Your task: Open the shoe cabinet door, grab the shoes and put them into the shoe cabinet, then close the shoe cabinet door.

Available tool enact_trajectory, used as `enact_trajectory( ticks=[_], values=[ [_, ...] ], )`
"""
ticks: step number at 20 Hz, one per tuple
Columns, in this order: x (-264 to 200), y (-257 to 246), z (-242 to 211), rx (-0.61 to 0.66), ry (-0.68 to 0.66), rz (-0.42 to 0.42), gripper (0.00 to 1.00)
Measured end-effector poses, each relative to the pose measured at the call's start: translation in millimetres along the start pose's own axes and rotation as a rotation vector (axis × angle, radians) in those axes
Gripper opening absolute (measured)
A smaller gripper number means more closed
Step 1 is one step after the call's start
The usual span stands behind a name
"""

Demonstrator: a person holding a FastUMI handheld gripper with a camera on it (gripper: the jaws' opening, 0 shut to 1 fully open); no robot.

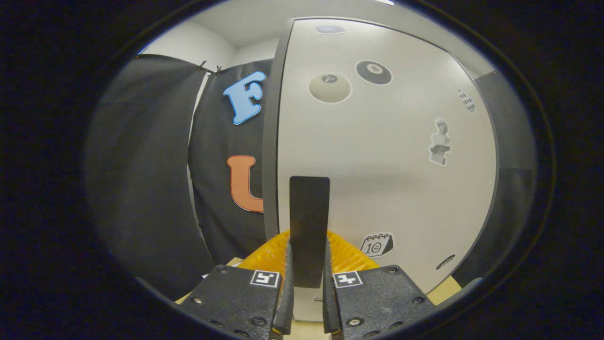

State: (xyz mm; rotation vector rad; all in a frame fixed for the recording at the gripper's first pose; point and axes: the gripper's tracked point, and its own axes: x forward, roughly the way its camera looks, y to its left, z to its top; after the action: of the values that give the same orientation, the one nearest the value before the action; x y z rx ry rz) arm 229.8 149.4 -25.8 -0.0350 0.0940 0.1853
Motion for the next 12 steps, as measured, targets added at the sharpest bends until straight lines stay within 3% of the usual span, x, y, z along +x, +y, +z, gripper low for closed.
enact_trajectory(
  ticks=[12],
  values=[
    [-129,-26,-10,-0.027,-0.008,0.111,0.27]
  ],
)
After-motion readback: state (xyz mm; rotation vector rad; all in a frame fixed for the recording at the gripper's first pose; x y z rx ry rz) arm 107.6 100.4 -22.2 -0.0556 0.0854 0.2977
